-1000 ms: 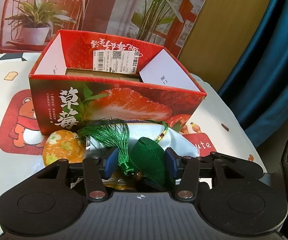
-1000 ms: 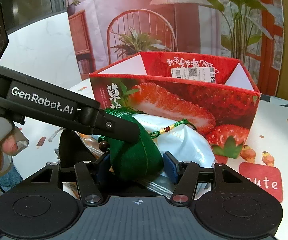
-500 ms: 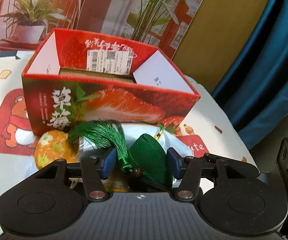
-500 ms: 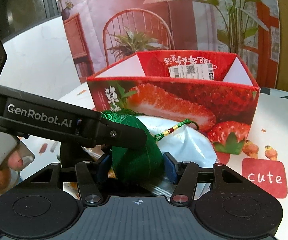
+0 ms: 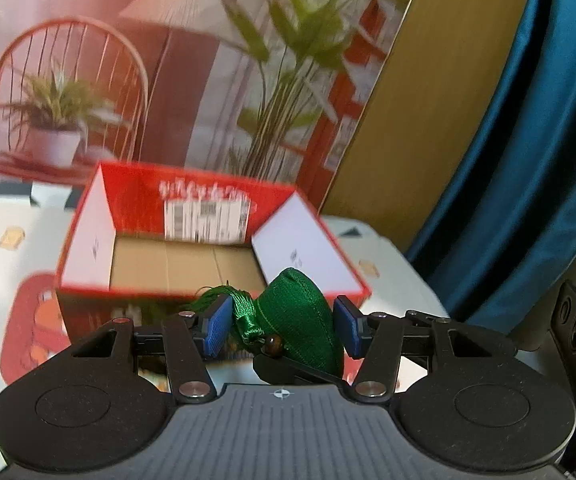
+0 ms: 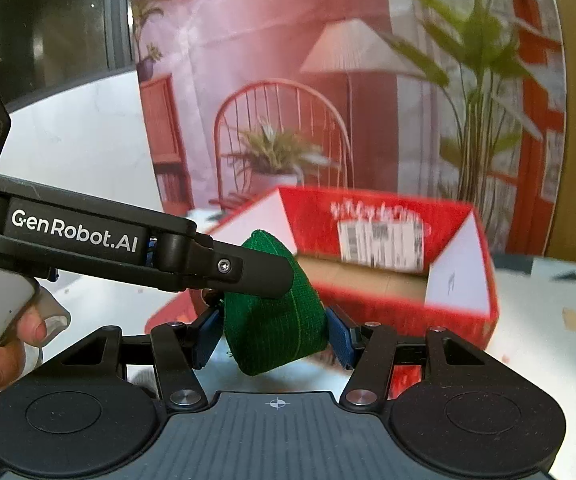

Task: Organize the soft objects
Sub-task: 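Close both grippers on the green tasselled plush and lift it, then carry the green plush over the box and open both grippers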

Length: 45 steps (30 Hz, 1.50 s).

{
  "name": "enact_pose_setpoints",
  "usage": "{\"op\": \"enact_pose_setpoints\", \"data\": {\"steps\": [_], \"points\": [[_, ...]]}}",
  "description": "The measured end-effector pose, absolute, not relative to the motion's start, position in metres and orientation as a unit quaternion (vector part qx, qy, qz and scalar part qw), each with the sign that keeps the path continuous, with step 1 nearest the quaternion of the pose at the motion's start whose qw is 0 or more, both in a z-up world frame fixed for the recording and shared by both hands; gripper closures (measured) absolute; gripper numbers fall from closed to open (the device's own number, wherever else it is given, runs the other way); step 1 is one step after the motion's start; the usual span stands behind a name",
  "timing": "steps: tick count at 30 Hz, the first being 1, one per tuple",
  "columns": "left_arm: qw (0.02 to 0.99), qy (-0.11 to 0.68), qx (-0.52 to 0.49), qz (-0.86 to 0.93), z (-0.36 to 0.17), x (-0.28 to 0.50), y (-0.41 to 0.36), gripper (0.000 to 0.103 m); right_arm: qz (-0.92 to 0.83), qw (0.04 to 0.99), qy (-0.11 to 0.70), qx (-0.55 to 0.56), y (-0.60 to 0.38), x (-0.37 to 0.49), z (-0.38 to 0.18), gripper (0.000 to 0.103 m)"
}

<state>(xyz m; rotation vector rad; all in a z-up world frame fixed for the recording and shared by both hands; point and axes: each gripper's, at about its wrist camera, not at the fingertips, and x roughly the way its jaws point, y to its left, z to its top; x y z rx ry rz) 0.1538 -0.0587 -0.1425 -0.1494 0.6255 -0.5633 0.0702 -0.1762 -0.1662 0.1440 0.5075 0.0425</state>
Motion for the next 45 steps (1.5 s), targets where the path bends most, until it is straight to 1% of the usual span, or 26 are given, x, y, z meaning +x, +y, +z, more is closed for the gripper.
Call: {"op": "enact_pose_setpoints", "data": {"steps": [11, 18, 24, 30, 40, 43, 45], "points": [[0.925, 0.255, -0.086, -0.268, -0.094, 0.169, -0.059, 0.046, 0.027, 0.977, 0.212, 0.026, -0.181, 0.103, -0.111, 0.05], [0.928, 0.237, -0.109, -0.264, -0.078, 0.189, -0.052, 0.046, 0.042, 0.979, 0.201, 0.007, -0.186, 0.132, -0.088, 0.05], [0.936, 0.216, -0.109, -0.256, -0.072, 0.204, -0.049, 0.046, 0.054, 0.981, 0.183, -0.019, -0.186, 0.155, -0.076, 0.05], [0.939, 0.226, -0.101, -0.238, -0.088, 0.22, -0.051, 0.045, 0.063, 0.979, 0.194, -0.025, -0.186, 0.179, -0.089, 0.049], [0.918, 0.317, -0.101, -0.215, -0.157, 0.264, -0.055, 0.045, 0.06, 0.957, 0.28, 0.038, -0.194, 0.217, -0.159, 0.048], [0.912, 0.337, -0.098, -0.213, -0.171, 0.272, -0.058, 0.045, 0.055, 0.954, 0.288, 0.062, -0.198, 0.22, -0.173, 0.049], [0.912, 0.339, -0.092, -0.212, -0.176, 0.274, -0.059, 0.045, 0.046, 0.952, 0.294, 0.072, -0.2, 0.22, -0.179, 0.047]]}}
